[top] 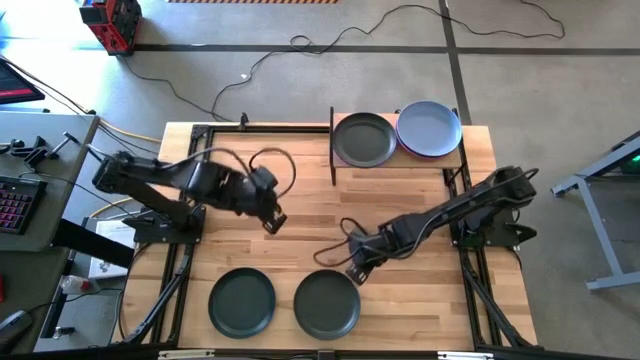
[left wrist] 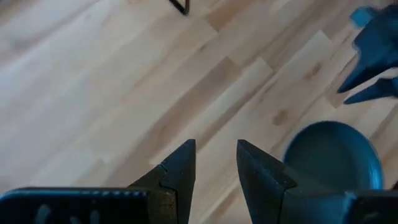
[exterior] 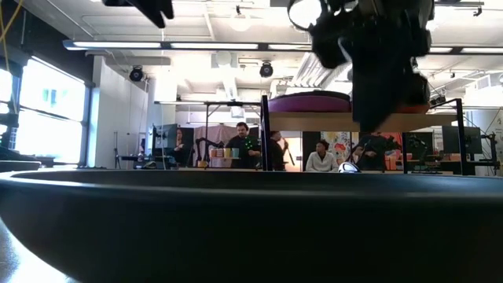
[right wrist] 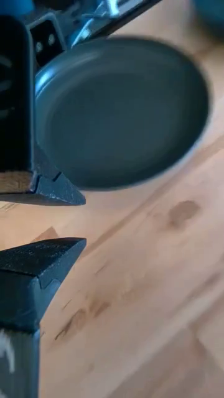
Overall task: Place and stack plates onto a shelf
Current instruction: Stack the right black plate on top of the other black plate on the shelf
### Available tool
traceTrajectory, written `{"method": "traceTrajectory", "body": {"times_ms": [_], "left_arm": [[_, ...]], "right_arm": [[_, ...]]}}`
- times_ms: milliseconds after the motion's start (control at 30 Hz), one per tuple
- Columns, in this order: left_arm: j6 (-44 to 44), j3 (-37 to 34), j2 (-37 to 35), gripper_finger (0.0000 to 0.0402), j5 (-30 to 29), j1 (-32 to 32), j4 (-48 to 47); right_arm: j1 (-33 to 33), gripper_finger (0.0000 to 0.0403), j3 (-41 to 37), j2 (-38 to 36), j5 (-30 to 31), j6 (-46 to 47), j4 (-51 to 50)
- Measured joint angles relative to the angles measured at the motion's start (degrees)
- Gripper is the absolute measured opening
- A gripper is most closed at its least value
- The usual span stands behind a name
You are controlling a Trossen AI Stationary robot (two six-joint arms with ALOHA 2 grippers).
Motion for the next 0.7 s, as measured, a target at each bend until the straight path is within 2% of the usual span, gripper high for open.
{"method": "traceTrajectory", "body": {"times_ms": [333, 533, 700], "left_arm": [[-15.9, -7.8, 0.0, 0.0106, -0.3, -9.1, 0.8], [-22.2, -11.0, 0.0, 0.0106, -0.4, -11.5, 1.3], [-24.9, -12.5, 0.0, 0.0106, -0.4, -12.6, 1.6]], "right_arm": [[2.5, 0.0073, 0.0, 6.0, -0.8, -0.1, 6.0], [3.3, 0.0073, 0.0, 6.6, 2.6, -1.0, 7.3], [3.5, 0.0073, 0.1, 6.9, 2.8, -1.2, 8.7]]}}
